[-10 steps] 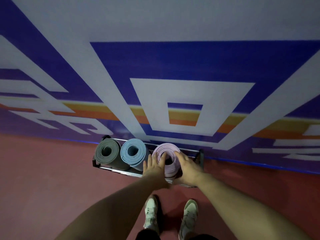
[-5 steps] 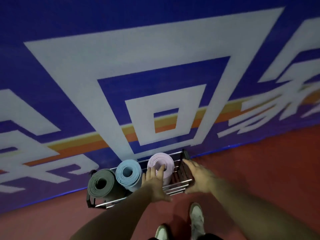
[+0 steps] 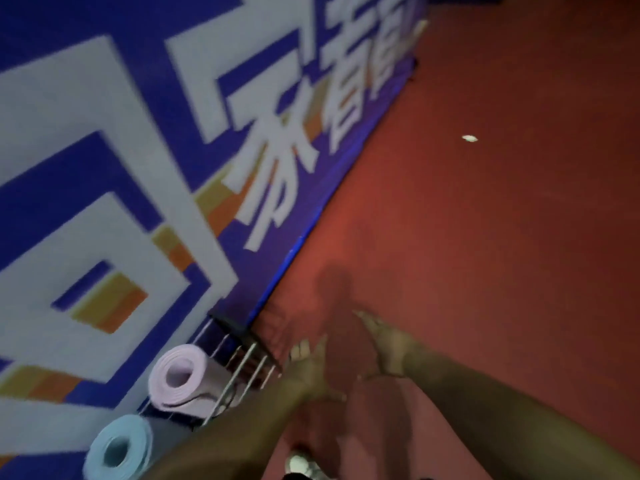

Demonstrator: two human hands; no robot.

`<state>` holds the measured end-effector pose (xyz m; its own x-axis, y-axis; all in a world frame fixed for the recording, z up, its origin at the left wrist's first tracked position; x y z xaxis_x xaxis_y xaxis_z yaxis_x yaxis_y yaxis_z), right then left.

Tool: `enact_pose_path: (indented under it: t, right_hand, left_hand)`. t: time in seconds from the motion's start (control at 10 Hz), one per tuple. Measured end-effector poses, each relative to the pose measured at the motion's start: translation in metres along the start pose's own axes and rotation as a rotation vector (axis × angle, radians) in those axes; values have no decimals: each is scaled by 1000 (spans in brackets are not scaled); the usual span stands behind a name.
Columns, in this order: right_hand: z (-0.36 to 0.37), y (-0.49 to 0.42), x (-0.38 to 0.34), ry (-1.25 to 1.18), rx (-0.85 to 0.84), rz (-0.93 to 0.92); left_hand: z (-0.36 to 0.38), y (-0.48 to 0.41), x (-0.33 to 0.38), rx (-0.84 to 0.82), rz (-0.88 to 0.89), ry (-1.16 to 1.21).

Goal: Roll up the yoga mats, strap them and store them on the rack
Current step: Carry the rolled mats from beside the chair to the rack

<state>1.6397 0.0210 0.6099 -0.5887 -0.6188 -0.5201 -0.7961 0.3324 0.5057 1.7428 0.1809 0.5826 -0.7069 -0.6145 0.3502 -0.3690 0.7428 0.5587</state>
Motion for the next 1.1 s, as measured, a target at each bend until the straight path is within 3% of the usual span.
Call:
enact_pose_path:
  t: [0.1,0.2,0.3,0.4,0.8,1.1]
  right_hand:
    - [-15,75,84,-225,116,211]
    - [-33,162,162,-177,215,317]
    - [-28,229,243,-133,158,391]
    - [-14,301,321,-175,205,529]
    - [-40,464,542,-448,339,863]
    - [-56,602,668,-779,520,1192]
  left_hand:
    - [25,-20,88,-63,152,-88]
    - [62,-29,188,-118,267,-184]
    - [108,-26,293,-171,376,-216]
    - [155,-18,382,-249,446,-240]
    - [258,-83,647,-484,651,-475]
    - [348,-96,891,-673,955,-755]
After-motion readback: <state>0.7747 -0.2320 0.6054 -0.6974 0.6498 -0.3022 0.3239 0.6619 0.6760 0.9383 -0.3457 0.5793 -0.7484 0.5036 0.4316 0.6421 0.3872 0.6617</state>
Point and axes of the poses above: each hand's wrist, its own y-axis away from the middle knuckle, its own z-axis out of the palm, x = y × z, the point moved 4 cm from there along -y, towards the middle knuckle, and after that the axes turned 7 degrees about z, right-handed, at the moved point
